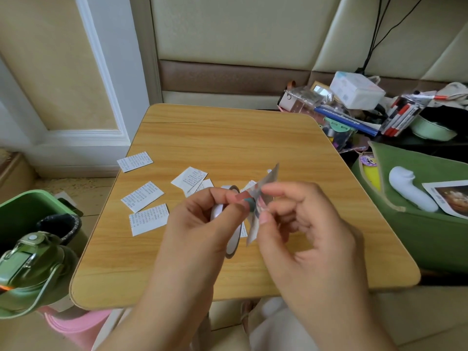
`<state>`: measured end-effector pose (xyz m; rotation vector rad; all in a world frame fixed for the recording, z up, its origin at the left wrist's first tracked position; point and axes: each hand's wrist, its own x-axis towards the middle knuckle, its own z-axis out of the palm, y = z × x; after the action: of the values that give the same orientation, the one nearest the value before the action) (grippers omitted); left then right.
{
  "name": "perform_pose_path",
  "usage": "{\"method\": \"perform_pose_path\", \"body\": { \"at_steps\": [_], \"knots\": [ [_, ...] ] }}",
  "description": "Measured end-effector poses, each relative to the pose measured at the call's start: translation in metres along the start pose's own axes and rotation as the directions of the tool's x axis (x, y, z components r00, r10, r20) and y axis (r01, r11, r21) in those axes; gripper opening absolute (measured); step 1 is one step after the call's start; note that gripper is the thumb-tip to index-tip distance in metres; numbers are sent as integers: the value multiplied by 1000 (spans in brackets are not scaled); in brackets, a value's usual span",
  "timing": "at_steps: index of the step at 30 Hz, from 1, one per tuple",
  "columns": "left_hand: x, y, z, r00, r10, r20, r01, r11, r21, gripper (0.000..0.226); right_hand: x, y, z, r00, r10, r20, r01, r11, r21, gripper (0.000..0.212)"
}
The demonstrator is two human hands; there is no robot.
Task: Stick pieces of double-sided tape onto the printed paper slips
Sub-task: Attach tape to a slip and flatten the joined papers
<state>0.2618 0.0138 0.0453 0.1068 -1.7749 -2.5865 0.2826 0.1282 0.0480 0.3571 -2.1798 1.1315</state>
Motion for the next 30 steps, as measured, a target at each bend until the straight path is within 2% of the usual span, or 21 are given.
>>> {"method": "perform_pose_path", "body": {
  "at_steps": [3,6,11,14,18,21,23,25,27,28,30],
  "knots": [
    [0,1,-2,1000,11,22,-10,1000,-22,3,2,2,-4,988,90,126,-103,989,104,15],
    [-1,3,-4,1000,19,17,-19,1000,-20,5,3,3,-11,968,181,171,-217,951,220,13],
    [3,4,-8,997,52,-63,-56,997,-61,9,5,8,-26,953,288,94,-303,914,270,10],
    [5,6,-10,993,68,-97,-76,993,-86,11,7,10,-32,954,298,34,-293,905,307,11],
    [4,5,-9,977,113,-180,-123,992,-42,22,8,11,-34,969,246,-27,-232,941,245,18],
    [-6,1,-4,932,276,-237,-233,953,193,16,6,12,-30,982,178,-69,-174,983,52,18],
    [-14,-1,0,877,444,-185,-332,836,436,7,3,9,-23,990,128,-57,-130,991,-25,14],
    [-18,-3,4,791,611,-1,-461,599,655,6,1,5,-17,992,120,-22,-120,993,12,9],
    [-21,-9,6,670,725,161,-583,379,718,5,0,-1,-14,979,202,8,-202,971,127,14],
    [-21,-12,7,624,753,208,-617,312,722,7,0,-4,-13,965,263,23,-262,945,197,17],
    [-19,-17,7,587,769,254,-645,254,721,4,0,-5,-14,937,344,52,-343,889,302,21]
  ]
}}
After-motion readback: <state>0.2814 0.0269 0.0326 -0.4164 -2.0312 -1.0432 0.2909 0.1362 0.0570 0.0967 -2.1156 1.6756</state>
